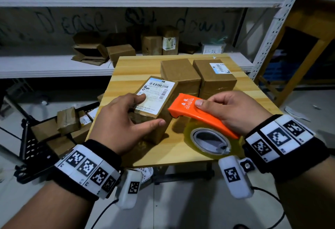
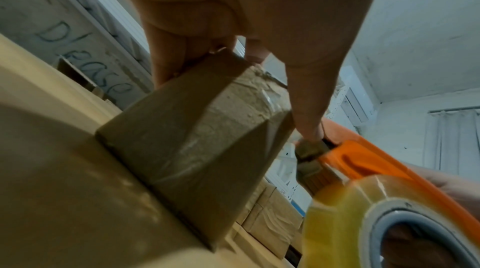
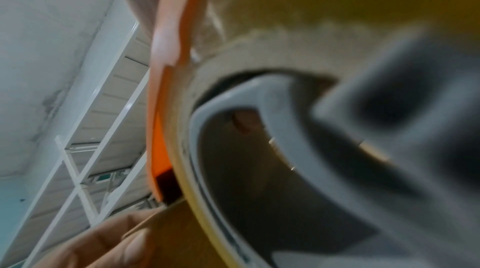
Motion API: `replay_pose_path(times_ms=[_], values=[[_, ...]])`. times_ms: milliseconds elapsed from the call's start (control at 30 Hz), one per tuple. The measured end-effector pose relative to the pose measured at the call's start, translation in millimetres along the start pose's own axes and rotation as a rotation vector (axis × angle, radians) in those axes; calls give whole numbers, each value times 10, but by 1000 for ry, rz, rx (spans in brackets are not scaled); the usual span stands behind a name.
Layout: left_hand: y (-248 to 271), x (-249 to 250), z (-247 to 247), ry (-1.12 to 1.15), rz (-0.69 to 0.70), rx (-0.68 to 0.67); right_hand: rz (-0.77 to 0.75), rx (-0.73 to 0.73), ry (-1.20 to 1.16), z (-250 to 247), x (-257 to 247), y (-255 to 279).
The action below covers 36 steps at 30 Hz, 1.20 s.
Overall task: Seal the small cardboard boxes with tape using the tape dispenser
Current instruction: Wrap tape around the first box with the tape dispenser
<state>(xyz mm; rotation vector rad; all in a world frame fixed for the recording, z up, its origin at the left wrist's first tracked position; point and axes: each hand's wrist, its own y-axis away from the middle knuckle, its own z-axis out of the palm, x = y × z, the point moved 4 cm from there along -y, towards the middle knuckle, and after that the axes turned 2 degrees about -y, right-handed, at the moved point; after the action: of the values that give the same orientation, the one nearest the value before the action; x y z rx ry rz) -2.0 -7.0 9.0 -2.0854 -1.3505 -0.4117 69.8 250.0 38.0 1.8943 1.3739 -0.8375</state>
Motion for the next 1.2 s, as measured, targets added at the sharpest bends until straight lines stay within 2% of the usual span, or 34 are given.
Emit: replay_pose_path(times_ms=[367,667,833,933,1100,1167,1200], values=[[6,13,30,199,-116,8,17,21,-28,-260,208,150],[7,84,109,520,-162,78,-12,17,-48,-262,138,149],[9,-50,162,783,-324,99,-25,28,-28,-159,73,121],[13,9,182,968,-377,84,-33,44,-5,-101,30,81],[72,-58,311,1356,-610,-81,-36,52,29,50,-58,39],[71,-86,282,1339,-619,-93,-42,63,41,88,-104,29],[71,-65,250,1261,-634,-95,-40,68,48,96,-119,24]])
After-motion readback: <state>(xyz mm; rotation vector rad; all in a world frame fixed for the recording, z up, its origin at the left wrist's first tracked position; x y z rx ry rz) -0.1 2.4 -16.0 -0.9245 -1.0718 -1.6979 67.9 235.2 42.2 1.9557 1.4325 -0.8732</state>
